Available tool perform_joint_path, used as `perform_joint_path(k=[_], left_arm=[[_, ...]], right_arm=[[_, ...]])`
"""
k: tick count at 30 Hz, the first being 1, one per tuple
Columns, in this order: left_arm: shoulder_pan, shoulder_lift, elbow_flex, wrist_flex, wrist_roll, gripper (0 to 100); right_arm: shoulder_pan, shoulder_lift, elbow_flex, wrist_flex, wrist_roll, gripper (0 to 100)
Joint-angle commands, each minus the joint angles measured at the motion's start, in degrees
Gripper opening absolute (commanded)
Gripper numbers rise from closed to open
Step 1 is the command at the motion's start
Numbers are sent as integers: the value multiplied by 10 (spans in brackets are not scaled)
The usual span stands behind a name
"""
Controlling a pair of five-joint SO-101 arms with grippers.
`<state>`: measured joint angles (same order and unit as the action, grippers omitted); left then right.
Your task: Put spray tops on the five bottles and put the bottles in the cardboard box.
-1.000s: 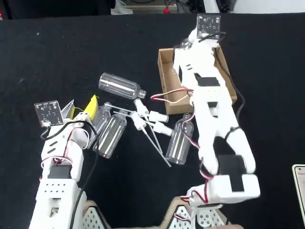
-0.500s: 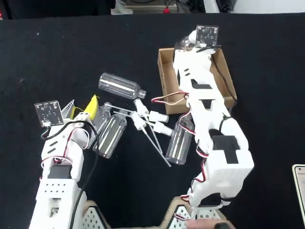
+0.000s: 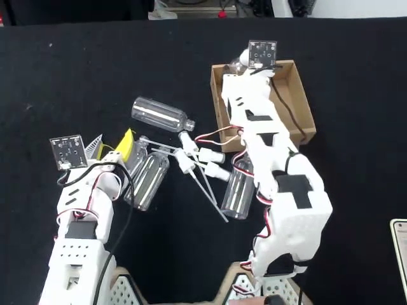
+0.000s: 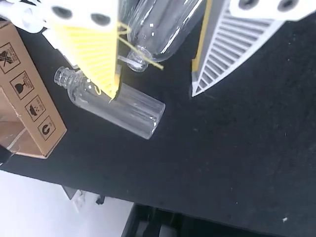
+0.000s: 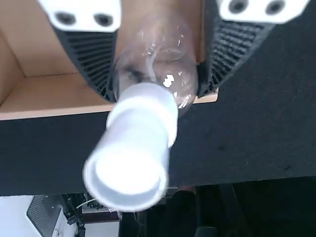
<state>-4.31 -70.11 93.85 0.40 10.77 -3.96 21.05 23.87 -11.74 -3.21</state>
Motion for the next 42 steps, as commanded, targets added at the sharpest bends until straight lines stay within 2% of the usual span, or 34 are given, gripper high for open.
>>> perform_joint_path(k=[1,12,19,28,34,42], left_arm=[[8,-8,-7,-12,-7,230],[8,-8,-7,-12,-7,230],[8,-9,-7,-12,-7,230],[8,-9,-6,-12,-7,230],[8,-8,-6,-12,-7,230],[8,-8,-6,-12,-7,230]], right_arm=[[-8,7,-29,-14,-1,130],[-15,23,-44,-10,5,135],[-50,28,-34,-11,112,135],[-53,28,-30,-11,113,140],[-55,27,-35,27,113,260],[-55,23,-42,38,112,245]])
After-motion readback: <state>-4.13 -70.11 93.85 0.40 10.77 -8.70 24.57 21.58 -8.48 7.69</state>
